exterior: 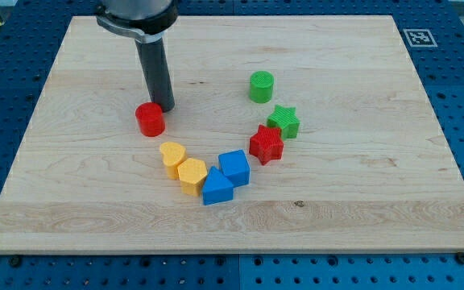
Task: Push the red circle to the center
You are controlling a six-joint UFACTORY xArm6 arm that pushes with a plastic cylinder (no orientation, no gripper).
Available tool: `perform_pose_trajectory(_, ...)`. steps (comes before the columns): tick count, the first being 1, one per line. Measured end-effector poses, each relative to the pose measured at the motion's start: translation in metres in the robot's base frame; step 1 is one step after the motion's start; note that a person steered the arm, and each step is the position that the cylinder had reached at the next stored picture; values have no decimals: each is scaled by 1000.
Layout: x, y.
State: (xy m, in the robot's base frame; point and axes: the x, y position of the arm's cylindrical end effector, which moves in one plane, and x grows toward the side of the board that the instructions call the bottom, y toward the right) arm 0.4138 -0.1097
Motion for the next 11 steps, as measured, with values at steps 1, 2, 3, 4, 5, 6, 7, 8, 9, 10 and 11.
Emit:
perform_pose_trajectory(1,-23,-22)
perform_pose_trajectory(2,-27,-57)
perform_pose_trajectory(3,6,-71)
perform_pose_trajectory(4,37,-71)
perform_pose_trajectory(5,40,-71)
perform_pose_trajectory(6,40,-56)
perform_pose_trajectory(7,40,-13)
perform_pose_trajectory(8,40,28)
perform_pose_trajectory(9,40,63)
perform_pose_trajectory(10,40,104)
perform_pose_trajectory(11,44,126)
